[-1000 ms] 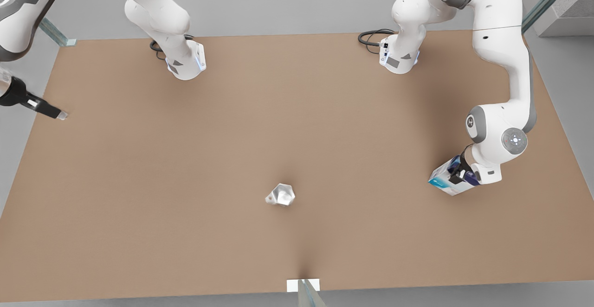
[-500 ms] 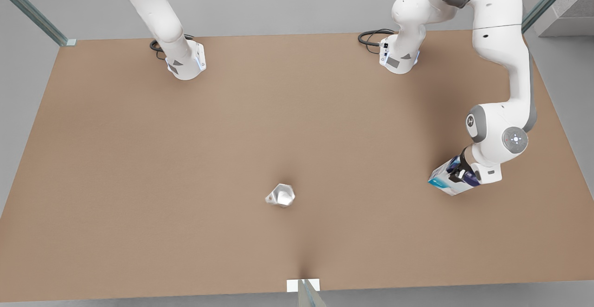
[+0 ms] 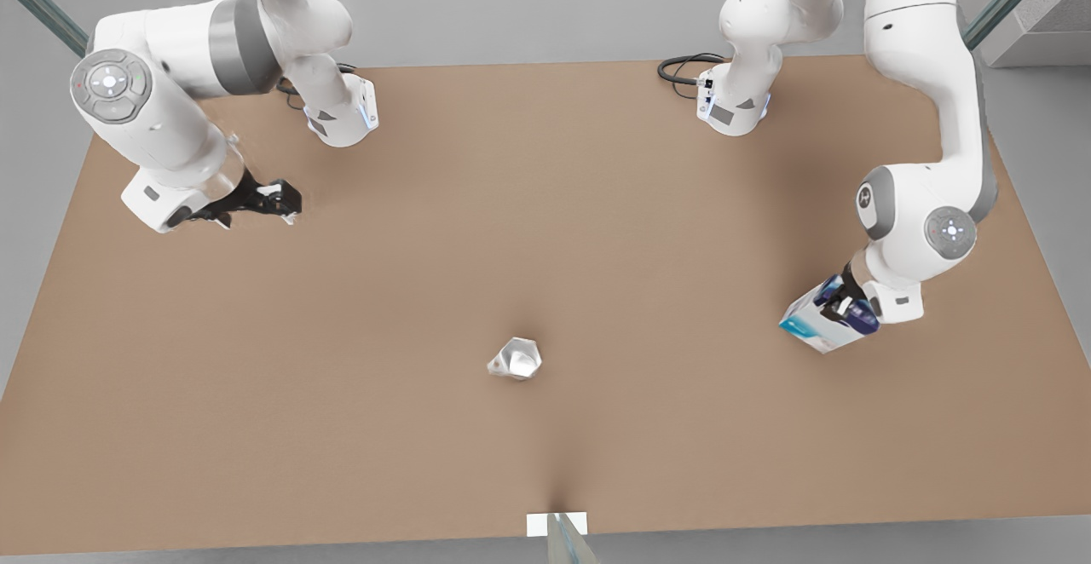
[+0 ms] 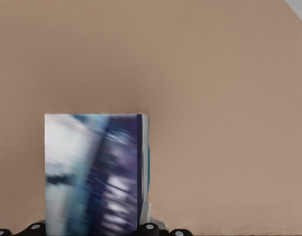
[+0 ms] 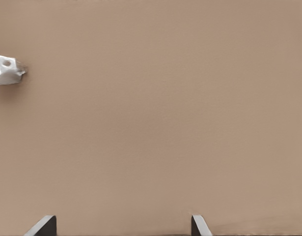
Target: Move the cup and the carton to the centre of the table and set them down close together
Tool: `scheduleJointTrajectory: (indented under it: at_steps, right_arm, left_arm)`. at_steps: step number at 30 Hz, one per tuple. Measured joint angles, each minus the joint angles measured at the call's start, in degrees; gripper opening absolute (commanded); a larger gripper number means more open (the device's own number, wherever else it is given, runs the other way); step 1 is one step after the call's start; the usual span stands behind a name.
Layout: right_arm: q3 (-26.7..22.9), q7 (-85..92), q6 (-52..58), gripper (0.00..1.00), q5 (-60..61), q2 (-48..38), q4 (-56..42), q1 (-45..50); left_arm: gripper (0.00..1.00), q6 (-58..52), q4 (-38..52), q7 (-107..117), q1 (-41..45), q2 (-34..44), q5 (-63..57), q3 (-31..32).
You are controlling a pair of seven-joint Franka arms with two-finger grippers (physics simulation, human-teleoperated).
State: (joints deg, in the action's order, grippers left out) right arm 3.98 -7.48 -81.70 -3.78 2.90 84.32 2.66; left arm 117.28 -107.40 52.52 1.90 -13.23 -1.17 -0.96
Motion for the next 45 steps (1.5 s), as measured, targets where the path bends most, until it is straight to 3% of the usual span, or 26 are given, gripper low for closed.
scheduleJointTrajectory:
  at_steps: [2, 4, 8, 12, 15, 25, 34, 35, 37, 45]
  right_arm:
    - [-0.06, -0.41, -0.03, 1.00, 0.00, 0.63, 0.12, -13.57]
    - [0.17, -0.43, -0.33, 1.00, -0.04, 1.25, 0.15, -18.73]
    - [0.04, -0.41, -0.27, 1.00, -0.14, 1.09, -0.17, -3.06]
    - [-0.06, -0.43, -0.83, 1.00, 0.00, 1.42, -0.20, -13.12]
    - [-0.02, -0.43, -0.81, 1.00, 0.00, 1.67, -0.20, -8.84]
    - [0.16, -0.25, -0.74, 1.00, -0.25, 2.02, -0.20, -8.32]
    - [0.15, 0.49, -3.90, 1.00, -0.44, 2.56, -1.17, -9.46]
    - [0.15, 0.45, -3.98, 1.00, -0.39, 2.64, -1.17, -9.60]
    - [0.15, 0.54, -3.99, 1.00, -0.43, 2.64, -1.36, -9.31]
    - [0.06, 0.51, -4.69, 1.00, -0.53, 3.08, -1.52, -9.29]
  left_arm:
    - [0.66, -1.78, 0.00, 6.49, 5.90, 1.30, 0.05, 0.17]
    - [0.66, -2.06, 0.09, 16.18, 12.52, 1.45, 0.10, 0.35]
    - [0.66, -2.06, 2.92, 31.47, 14.35, 0.38, 0.08, 12.51]
    - [0.66, -2.06, 6.24, 36.21, 14.51, -2.33, -0.16, 20.42]
    - [0.66, -1.98, 9.95, 41.62, 15.02, -6.73, -1.64, 25.26]
    - [0.66, -1.71, 20.36, 53.82, 21.33, -17.33, -8.17, 27.01]
    - [0.66, -1.45, 22.59, 55.64, 22.27, -21.21, -10.94, 27.77]
    - [0.72, -1.44, 22.59, 55.62, 22.27, -21.31, -11.00, 27.77]
    - [1.00, -1.44, 22.58, 55.59, 22.27, -21.53, -11.14, 27.77]
    - [1.00, -1.44, 22.58, 55.54, 22.27, -21.67, -11.40, 27.94]
